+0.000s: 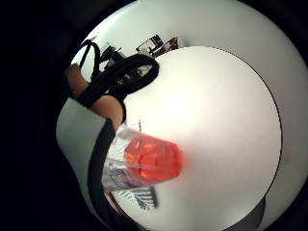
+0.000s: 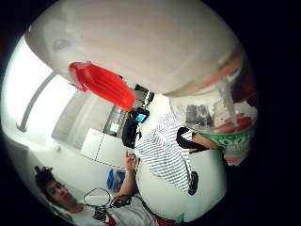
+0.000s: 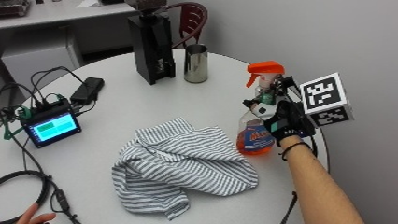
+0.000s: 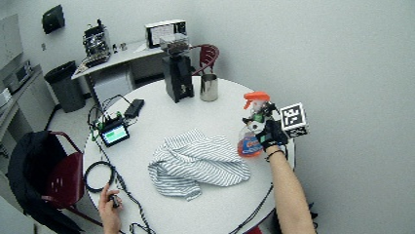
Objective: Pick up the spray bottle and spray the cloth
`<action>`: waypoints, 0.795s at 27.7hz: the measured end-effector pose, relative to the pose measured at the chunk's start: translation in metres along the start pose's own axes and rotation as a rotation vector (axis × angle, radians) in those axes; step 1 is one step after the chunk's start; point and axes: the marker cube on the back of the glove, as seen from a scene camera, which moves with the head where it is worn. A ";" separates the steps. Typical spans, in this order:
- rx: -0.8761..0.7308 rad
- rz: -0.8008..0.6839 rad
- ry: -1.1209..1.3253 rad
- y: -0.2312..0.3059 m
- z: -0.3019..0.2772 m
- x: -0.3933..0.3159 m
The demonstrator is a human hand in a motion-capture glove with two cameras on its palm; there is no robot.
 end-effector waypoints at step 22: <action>-0.188 -0.255 0.483 -0.008 -0.007 -0.066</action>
